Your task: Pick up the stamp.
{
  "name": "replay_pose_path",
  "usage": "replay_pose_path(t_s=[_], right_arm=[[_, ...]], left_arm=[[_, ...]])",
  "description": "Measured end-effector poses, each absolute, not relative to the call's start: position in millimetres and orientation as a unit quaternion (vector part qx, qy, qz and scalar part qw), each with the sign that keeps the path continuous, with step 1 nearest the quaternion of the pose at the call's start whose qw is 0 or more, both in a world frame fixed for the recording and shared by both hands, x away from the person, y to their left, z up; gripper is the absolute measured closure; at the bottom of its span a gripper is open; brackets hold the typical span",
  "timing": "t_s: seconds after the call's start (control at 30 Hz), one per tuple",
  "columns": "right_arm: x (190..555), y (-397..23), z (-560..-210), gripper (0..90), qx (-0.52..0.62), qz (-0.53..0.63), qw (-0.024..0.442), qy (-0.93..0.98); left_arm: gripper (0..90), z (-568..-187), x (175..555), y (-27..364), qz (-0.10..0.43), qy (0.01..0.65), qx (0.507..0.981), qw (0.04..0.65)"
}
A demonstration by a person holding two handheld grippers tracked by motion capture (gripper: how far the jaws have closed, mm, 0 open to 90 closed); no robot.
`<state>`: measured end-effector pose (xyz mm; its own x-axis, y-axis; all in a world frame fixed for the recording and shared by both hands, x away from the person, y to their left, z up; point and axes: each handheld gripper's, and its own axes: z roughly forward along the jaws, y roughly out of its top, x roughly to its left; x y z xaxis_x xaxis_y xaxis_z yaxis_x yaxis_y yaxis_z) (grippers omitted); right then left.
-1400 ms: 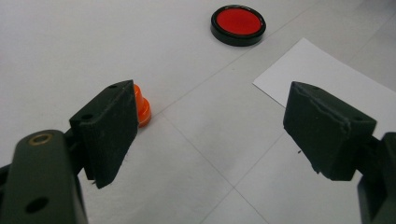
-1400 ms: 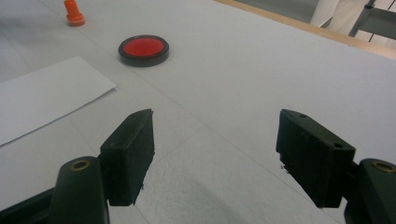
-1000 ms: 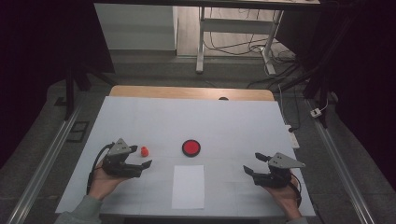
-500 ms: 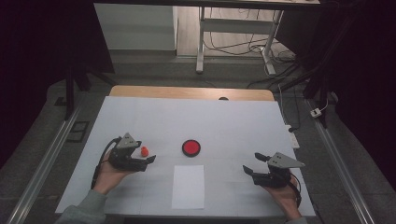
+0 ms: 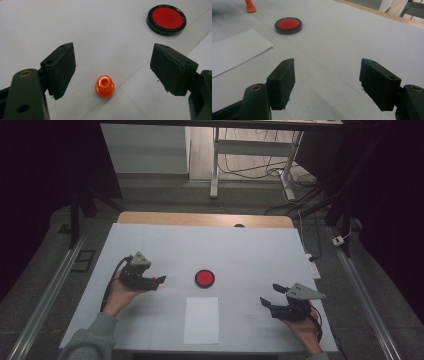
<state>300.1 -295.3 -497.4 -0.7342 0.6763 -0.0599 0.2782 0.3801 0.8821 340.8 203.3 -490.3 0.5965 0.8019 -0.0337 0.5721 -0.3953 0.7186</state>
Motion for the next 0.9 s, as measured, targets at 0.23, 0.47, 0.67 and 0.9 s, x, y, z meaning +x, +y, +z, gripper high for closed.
replay_pose_path(t_s=[0.23, 0.47, 0.67, 0.9], right_arm=[[300.5, -296.1, -498.3, 28.5, 0.297, 0.469, 0.209, 0.805], [300.4, -296.2, -498.7, 28.5, 0.298, 0.469, 0.208, 0.805], [300.8, -295.9, -499.9, 28.6, 0.299, 0.47, 0.208, 0.804], [300.8, -296.0, -500.2, 28.6, 0.299, 0.467, 0.207, 0.806]], left_arm=[[22.6, -497.9, 344.7, 205.1, 0.153, 0.419, 0.825, 0.346], [24.8, -503.2, 341.5, 208.3, 0.154, 0.418, 0.829, 0.338], [29.0, -510.8, 338.7, 211.0, 0.151, 0.418, 0.832, 0.333], [37.6, -514.6, 340.4, 210.3, 0.15, 0.415, 0.836, 0.327]])
